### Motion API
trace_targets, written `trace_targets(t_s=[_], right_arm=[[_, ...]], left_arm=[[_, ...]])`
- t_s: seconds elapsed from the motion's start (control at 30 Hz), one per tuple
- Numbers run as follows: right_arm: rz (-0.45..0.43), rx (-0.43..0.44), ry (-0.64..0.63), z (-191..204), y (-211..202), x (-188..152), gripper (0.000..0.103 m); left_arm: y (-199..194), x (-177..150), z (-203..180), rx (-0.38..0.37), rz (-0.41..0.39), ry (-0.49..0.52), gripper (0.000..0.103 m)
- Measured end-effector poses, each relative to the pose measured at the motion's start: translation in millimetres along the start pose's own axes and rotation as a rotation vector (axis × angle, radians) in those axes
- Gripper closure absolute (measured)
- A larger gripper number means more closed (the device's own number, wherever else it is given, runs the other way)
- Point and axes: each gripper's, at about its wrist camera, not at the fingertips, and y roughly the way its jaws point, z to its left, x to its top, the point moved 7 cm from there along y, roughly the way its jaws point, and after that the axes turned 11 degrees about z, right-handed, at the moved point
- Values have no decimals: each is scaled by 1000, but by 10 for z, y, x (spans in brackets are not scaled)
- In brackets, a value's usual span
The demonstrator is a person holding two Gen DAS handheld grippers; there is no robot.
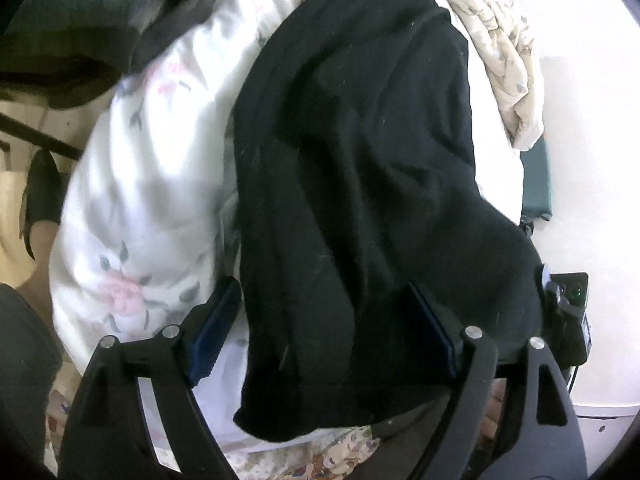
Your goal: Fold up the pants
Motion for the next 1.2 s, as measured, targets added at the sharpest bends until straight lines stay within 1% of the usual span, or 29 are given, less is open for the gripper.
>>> trace_targets(t_s=[0.07,0.13,0.17,0.23,0.27,0.3,0.33,0.4,0.5,0.53,0.67,0.7,0.77,0.87,0.93,0.97,1.0,1.07,1.1,1.2], right_arm=[[3,3,3,11,12,1,81],[5,4,1,4,0,-3,81],[4,5,2,9,2,-1,81],[-1,7,6,1,-11,-7,81],[-4,5,5,1,-21,-11,81],[-8,1,3,12,-25,-13,81],[-9,-4,1,12,-31,-23,81],[-14,-21,-9,13,-57,-49,81],[-38,-28,-23,74,-144,-102,81],[-49,-26,-33,128,-198,-124,81],[-114,-37,-93,441,-488,-193,82],[-136,-36,-114,574,-599,-221,82],[-153,-35,-143,759,-743,-263,83],[-187,-39,-231,1230,-1006,-342,83],[-222,-37,-301,1661,-1208,-379,83],[-235,-33,-323,1791,-1284,-377,83],[-261,-27,-363,2056,-1425,-379,84],[-290,-18,-393,2396,-1601,-370,84],[-315,-14,-419,2666,-1739,-360,84],[-358,-41,-463,3156,-1983,-304,84]], left_arm=[[84,-65,15,-28,16,-26,22],[142,-70,-22,-64,31,-35,26],[186,-73,-75,-84,40,-31,31],[222,-92,-145,-107,47,-9,52],[249,-92,-172,-96,44,4,60],[261,-91,-185,-73,35,19,80],[253,-81,-202,-46,19,38,87],[169,-94,-295,5,-28,89,91],[-83,-126,-454,20,-106,142,92],[-187,-154,-512,12,-134,153,93],[-697,-358,-762,-73,-236,200,93],[-845,-403,-858,-107,-262,213,94],[-1143,-486,-1063,-149,-308,258,94],[-1609,-563,-1556,-200,-387,346,94],[-1897,-591,-1892,-234,-435,392,94],[-2087,-628,-2045,-242,-464,420,94],[-2241,-663,-2172,-240,-489,446,94],[-2551,-726,-2513,-243,-540,500,94],[-2683,-741,-2672,-255,-557,517,94],[-3029,-730,-3112,-273,-591,551,94]])
